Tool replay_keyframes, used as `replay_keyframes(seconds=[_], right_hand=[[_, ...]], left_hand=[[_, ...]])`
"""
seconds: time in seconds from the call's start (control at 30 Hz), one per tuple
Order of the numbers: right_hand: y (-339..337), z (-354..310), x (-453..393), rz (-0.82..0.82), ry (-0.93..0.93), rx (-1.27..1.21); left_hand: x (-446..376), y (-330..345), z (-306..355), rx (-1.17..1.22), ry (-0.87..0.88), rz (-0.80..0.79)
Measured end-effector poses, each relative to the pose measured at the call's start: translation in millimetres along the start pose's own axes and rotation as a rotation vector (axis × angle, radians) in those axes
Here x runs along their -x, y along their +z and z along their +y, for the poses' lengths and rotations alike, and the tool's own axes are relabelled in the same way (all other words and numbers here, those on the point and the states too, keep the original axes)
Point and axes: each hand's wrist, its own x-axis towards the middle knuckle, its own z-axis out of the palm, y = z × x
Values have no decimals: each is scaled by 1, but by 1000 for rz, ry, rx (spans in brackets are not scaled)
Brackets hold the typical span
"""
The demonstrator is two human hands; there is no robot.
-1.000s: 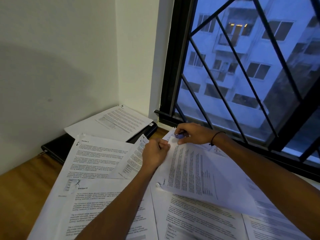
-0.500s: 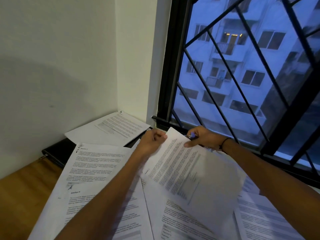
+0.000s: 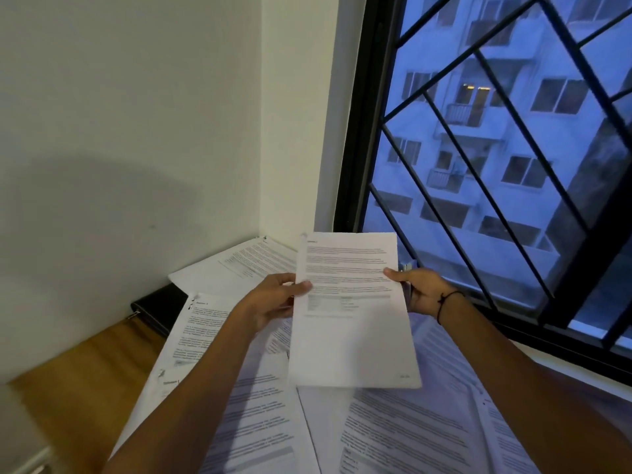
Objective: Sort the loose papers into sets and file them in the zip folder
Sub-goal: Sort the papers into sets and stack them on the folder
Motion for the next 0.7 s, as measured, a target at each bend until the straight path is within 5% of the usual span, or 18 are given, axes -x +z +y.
replay_keyframes(seconds=[0.53,0.7], right_hand=[[126,50,-56,80,151,-74],[166,60,-77,189,66,45]], left_hand=[[-31,-116,47,-821,-56,449],[-37,-141,56,-1016,-48,572]])
